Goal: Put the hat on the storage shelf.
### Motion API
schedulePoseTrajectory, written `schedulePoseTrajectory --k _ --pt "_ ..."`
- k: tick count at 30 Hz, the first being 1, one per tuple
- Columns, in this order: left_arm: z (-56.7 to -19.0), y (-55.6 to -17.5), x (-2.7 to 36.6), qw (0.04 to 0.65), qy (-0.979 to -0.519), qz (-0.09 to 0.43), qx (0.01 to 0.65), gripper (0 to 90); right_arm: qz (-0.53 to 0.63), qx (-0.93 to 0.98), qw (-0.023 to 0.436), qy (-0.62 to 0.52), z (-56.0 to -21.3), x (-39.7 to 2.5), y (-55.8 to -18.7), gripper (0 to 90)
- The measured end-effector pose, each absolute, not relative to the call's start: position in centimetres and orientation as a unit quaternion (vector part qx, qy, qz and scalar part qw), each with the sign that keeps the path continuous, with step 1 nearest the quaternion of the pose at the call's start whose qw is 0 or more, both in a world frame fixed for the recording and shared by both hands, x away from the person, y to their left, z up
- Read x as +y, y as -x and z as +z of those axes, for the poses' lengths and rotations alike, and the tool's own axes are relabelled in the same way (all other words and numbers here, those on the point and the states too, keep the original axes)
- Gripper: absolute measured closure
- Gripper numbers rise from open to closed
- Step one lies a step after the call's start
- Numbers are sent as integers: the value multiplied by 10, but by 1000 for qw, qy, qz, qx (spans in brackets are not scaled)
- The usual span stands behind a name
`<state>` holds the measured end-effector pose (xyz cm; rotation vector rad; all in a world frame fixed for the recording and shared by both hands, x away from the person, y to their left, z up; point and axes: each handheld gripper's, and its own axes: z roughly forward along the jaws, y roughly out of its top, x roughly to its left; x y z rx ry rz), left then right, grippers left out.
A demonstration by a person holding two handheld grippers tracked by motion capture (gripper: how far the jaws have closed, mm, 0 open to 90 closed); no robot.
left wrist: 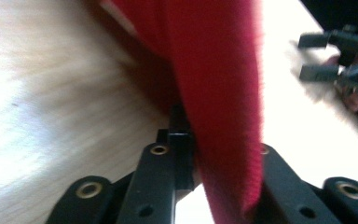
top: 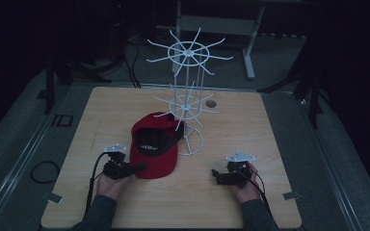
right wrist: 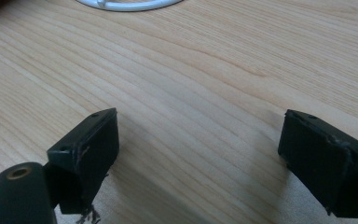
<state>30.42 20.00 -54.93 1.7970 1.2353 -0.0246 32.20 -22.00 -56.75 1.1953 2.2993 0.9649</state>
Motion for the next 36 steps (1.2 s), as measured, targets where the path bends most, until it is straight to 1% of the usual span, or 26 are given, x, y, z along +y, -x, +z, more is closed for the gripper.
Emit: schedulePoseTrajectory --k 3,6,11,21,27,36 --pt "-546 -302 207 469 -722 11 509 853 343 817 187 -424 -568 -220 -322 121" --pt "-547 -302 211 472 -713 13 518 854 343 817 187 -424 -568 -220 -322 121" --pt "-545 -300 216 472 -707 38 525 855 343 817 187 -425 -567 -220 -322 121" --pt "-541 -299 225 477 -694 63 535 856 343 817 186 -425 -567 -220 -322 121" --pt "-534 -296 231 489 -679 78 542 856 343 817 187 -425 -567 -220 -322 121" --pt "-521 -291 238 492 -669 99 548 855 343 817 187 -425 -567 -220 -322 121"
